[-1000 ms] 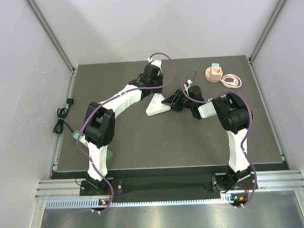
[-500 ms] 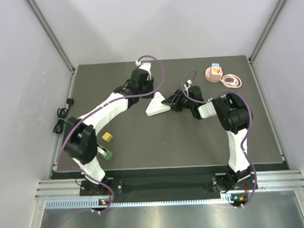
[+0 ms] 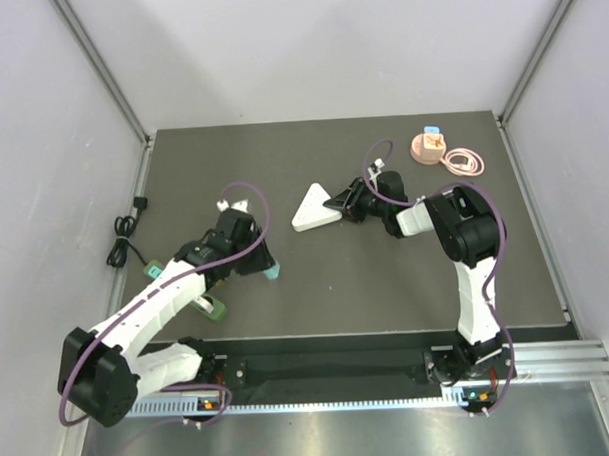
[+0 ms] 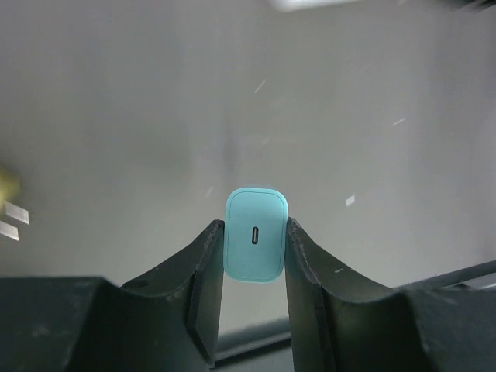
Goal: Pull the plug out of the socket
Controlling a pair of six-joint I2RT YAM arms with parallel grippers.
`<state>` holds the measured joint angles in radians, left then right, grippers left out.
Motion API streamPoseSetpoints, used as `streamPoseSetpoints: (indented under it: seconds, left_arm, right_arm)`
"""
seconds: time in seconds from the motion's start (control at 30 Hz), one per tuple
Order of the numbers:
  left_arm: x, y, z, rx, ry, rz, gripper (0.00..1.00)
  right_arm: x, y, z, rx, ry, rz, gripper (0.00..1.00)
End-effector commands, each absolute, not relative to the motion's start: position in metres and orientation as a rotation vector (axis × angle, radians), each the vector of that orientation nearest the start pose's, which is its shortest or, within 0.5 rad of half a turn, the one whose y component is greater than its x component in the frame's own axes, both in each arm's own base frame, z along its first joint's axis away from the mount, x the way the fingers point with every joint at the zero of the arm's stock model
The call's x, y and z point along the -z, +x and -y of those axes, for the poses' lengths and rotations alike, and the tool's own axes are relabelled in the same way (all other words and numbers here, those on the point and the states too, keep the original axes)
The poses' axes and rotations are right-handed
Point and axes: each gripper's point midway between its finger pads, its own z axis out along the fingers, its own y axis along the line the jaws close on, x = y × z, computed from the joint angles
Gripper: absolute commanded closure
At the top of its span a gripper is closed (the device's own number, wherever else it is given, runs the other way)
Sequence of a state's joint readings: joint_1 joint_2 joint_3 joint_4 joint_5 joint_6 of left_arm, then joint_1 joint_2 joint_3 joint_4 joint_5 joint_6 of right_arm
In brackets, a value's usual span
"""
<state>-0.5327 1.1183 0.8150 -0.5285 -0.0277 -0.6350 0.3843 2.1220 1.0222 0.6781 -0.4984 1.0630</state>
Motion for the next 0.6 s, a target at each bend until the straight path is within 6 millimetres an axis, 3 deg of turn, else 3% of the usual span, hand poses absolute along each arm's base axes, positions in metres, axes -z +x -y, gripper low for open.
streamPoseSetpoints:
  seconds: [0.0, 0.23, 0.43, 0.57]
  left_arm:
    - [-0.102, 0.218, 0.156, 0.480, -0.323, -2.590, 1.00]
    - [-0.097, 0.201, 0.126, 0.346, -0.499, -2.573, 1.00]
    - [-0.088, 0.207, 0.125, 0.314, -0.520, -2.594, 1.00]
    - [-0.082, 0.215, 0.105, 0.157, -0.552, -2.605, 1.00]
  right_arm:
    - [0.009, 0.415, -0.283, -1.188, 0.451, -2.356, 1.00]
    - [0.009, 0.415, -0.284, -1.191, 0.440, -2.357, 1.00]
    - [0.010, 0.415, -0.286, -1.208, 0.440, -2.355, 1.00]
    - [0.009, 0.414, -0.287, -1.213, 0.433, -2.354, 1.00]
